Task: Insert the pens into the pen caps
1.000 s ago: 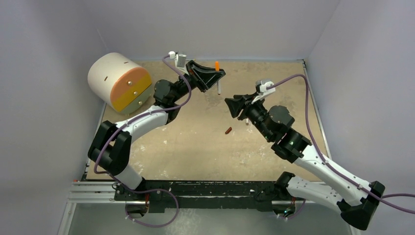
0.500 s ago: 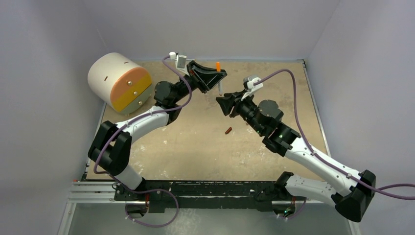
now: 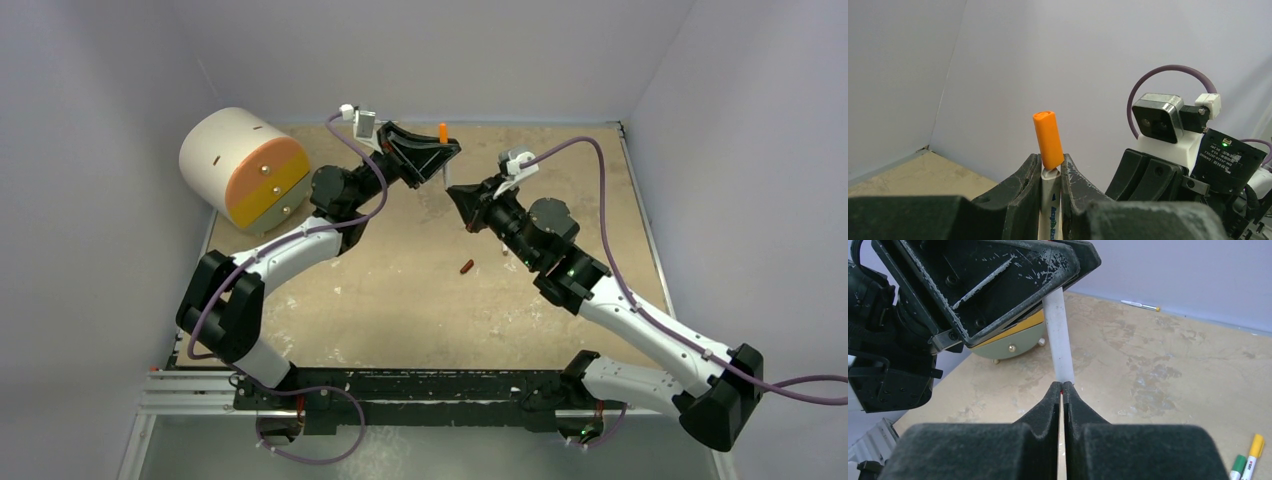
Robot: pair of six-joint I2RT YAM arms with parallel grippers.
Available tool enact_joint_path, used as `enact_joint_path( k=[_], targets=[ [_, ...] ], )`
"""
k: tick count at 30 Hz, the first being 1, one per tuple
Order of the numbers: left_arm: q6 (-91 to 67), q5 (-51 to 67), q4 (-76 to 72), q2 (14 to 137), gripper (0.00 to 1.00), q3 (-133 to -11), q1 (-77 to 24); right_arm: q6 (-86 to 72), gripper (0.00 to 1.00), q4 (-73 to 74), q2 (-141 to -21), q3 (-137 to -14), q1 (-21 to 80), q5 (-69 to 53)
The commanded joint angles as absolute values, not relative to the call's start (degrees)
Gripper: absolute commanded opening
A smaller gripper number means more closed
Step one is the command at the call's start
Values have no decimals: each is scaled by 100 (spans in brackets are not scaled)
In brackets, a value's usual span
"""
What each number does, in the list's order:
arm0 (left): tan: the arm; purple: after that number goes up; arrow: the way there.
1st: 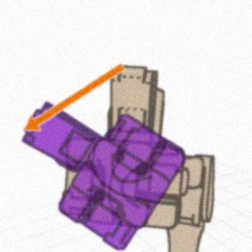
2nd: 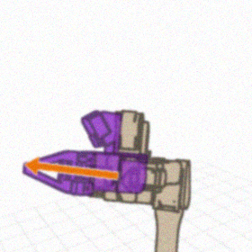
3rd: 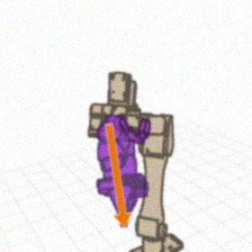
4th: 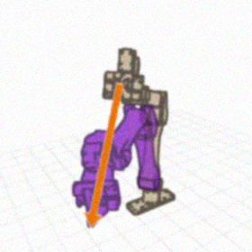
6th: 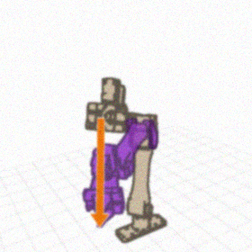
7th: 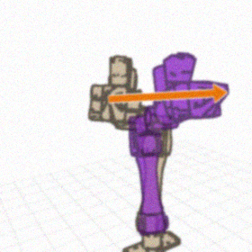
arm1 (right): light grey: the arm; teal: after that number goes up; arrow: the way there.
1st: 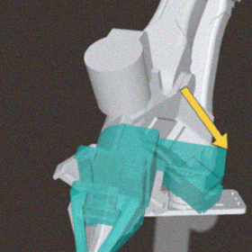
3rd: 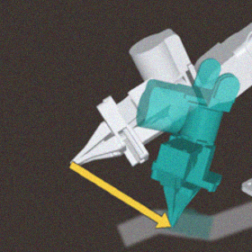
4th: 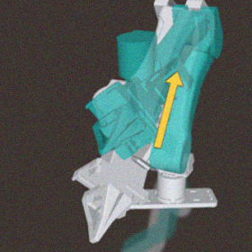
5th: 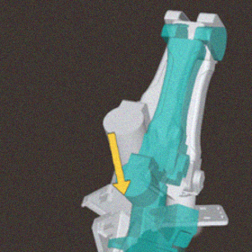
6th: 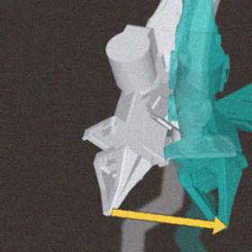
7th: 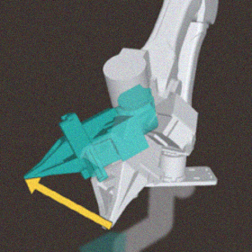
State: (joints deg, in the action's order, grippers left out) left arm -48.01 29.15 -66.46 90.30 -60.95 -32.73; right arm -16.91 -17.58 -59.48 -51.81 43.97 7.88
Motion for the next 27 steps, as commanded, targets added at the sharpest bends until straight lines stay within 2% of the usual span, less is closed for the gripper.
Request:
enact_joint_path(
  k=[1, 3, 8, 10, 13, 16, 20, 23, 27],
  targets=[
    [-4930, 2968, -6952, 8779, 0, -6116, -3338, -1652, 0, -2171, -5917, -5382, 4334, 668],
    [-4926, 2966, -6952, 8788, 0, -6117, -3339, -1644, 2, -2209, -5907, -5362, 4327, 654],
    [-4892, 2943, -6936, 8813, 0, -6135, -3349, -1619, 34, -2233, -5921, -5368, 4325, 548],
    [-4877, 2936, -6919, 8823, 0, -6140, -3349, -1595, 38, -2235, -5965, -5391, 4324, 537],
    [-4876, 2949, -6920, 8824, 0, -6146, -3362, -1576, 40, -2232, -6052, -5433, 4324, 551],
    [-4895, 2957, -6917, 8797, 0, -6152, -3374, -1578, 36, -2249, -6161, -5482, 4324, 578],
    [-4872, 2978, -6864, 8746, 0, -6153, -3384, -1582, 14, -2219, -6257, -5498, 4325, 615],
    [-4835, 2989, -6830, 8745, 0, -6144, -3397, -1584, 1, -2217, -6249, -5498, 4316, 651],
    [-4802, 3025, -6829, 8743, 0, -6136, -3418, -1549, 0, -2203, -6249, -5493, 4316, 691]
  ],
)
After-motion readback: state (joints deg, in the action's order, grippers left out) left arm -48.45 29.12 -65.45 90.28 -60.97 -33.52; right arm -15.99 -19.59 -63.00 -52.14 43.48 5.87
